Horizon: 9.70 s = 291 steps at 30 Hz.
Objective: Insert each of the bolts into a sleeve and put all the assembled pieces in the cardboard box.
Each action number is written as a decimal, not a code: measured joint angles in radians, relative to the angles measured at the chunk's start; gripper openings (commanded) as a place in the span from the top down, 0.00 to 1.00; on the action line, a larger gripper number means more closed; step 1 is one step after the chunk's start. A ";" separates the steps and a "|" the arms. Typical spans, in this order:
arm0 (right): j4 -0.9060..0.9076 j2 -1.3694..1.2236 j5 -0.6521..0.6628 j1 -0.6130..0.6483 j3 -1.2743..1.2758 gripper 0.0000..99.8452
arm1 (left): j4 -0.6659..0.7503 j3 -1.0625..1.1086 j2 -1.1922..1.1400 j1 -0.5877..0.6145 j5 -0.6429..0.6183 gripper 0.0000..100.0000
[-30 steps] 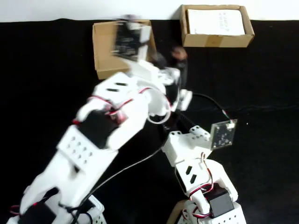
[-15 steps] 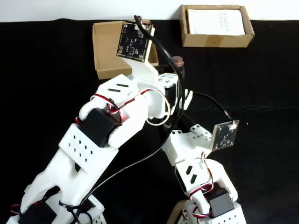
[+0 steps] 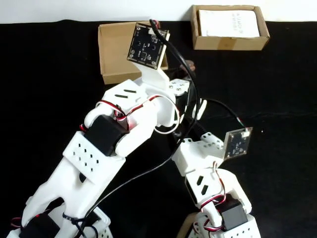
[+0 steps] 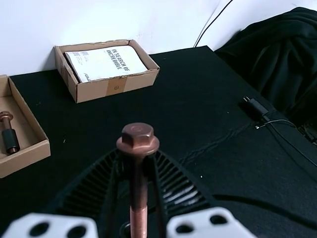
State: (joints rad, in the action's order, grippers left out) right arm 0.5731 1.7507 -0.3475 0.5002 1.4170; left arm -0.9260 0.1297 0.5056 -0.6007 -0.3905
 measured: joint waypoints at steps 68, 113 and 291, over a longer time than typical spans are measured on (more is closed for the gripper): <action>0.000 0.000 0.000 0.002 0.000 0.99 | -0.325 -0.034 -0.003 -0.006 0.092 0.84; -0.819 -1.255 -0.006 -0.169 -0.644 0.99 | -0.792 -0.442 0.002 0.471 0.097 0.82; 0.974 -2.843 0.812 0.192 -2.699 0.81 | -0.132 0.624 -0.416 1.201 0.477 0.82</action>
State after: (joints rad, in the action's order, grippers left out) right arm 1.5474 -1.0925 0.4641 0.6920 -1.2820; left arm -1.0579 0.7541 0.0898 0.6007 0.0867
